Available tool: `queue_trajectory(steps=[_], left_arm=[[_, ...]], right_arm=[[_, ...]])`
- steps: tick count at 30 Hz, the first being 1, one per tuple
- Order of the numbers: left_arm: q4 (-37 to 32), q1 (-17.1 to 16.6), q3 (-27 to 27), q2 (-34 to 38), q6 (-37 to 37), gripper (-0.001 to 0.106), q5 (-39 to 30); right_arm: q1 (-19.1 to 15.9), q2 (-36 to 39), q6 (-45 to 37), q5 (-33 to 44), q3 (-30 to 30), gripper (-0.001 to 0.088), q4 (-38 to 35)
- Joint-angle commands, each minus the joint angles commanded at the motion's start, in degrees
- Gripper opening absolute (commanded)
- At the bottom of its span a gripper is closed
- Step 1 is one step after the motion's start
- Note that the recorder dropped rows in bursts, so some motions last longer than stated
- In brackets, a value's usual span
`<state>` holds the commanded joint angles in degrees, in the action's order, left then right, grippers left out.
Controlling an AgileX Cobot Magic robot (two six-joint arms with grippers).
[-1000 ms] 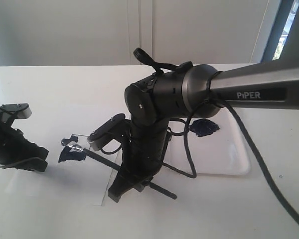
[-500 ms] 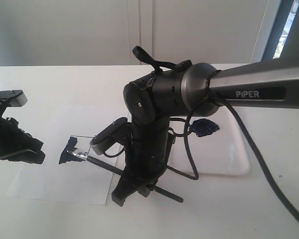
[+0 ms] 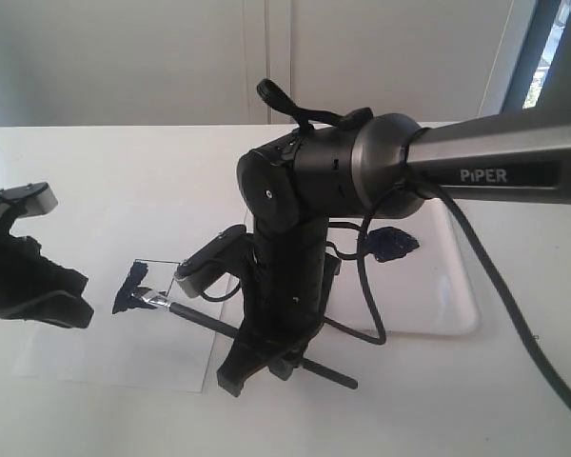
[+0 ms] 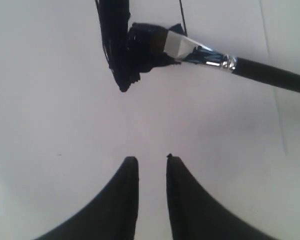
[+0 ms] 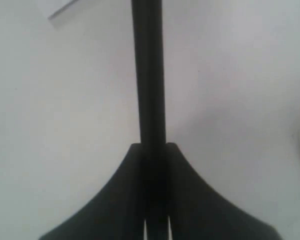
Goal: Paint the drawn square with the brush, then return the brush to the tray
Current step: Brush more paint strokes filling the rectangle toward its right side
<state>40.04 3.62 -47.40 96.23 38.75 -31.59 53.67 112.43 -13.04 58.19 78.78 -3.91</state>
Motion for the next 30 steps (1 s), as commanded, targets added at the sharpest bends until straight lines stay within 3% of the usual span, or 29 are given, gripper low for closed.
queue_trajectory(steps=[19,30], left_arm=[[-0.7,1.1,0.6,3.8,-0.4,0.026,5.8],[-0.7,1.1,0.6,3.8,-0.6,0.026,5.1]], right_arm=[[-0.1,0.0,2.6,-2.2,0.0,0.0,2.8],[-3.5,0.0,1.9,-2.3,0.0,0.0,3.4]])
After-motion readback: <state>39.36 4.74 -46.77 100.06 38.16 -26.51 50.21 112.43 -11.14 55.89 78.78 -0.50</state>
